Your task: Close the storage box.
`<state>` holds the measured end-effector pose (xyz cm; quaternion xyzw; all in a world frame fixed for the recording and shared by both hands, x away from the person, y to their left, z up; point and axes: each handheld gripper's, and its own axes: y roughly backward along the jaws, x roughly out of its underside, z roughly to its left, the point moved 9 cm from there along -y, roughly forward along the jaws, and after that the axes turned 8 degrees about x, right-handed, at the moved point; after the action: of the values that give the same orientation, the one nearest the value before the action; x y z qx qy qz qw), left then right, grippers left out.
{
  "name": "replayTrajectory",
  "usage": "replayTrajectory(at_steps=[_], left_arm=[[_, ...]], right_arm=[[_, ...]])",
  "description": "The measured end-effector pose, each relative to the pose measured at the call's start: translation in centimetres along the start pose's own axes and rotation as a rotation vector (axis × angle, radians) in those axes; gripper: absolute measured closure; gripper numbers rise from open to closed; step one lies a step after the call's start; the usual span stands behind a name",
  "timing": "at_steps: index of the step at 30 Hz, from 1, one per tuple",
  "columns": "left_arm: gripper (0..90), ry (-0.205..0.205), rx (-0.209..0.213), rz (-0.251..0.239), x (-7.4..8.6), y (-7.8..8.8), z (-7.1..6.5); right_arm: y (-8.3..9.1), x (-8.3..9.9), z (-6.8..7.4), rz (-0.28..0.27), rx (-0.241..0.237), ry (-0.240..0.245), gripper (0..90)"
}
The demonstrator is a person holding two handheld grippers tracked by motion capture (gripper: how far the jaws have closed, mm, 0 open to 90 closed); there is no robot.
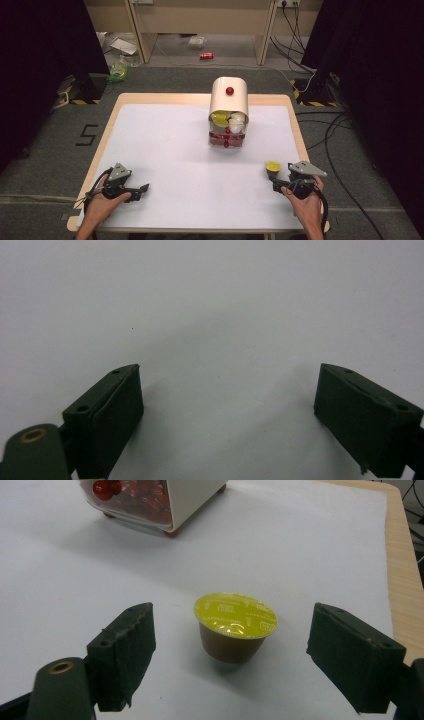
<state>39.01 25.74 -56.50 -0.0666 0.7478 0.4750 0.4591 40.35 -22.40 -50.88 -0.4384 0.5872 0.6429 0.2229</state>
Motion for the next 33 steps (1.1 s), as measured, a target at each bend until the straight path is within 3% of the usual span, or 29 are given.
replayTrajectory(at_steps=[33], left_arm=[[11.5,0.0,0.0,0.0,0.0,0.0,0.0]], right_arm=[[0.5,3.1,-0.4,0.074,-0.007,-0.002,19.7]])
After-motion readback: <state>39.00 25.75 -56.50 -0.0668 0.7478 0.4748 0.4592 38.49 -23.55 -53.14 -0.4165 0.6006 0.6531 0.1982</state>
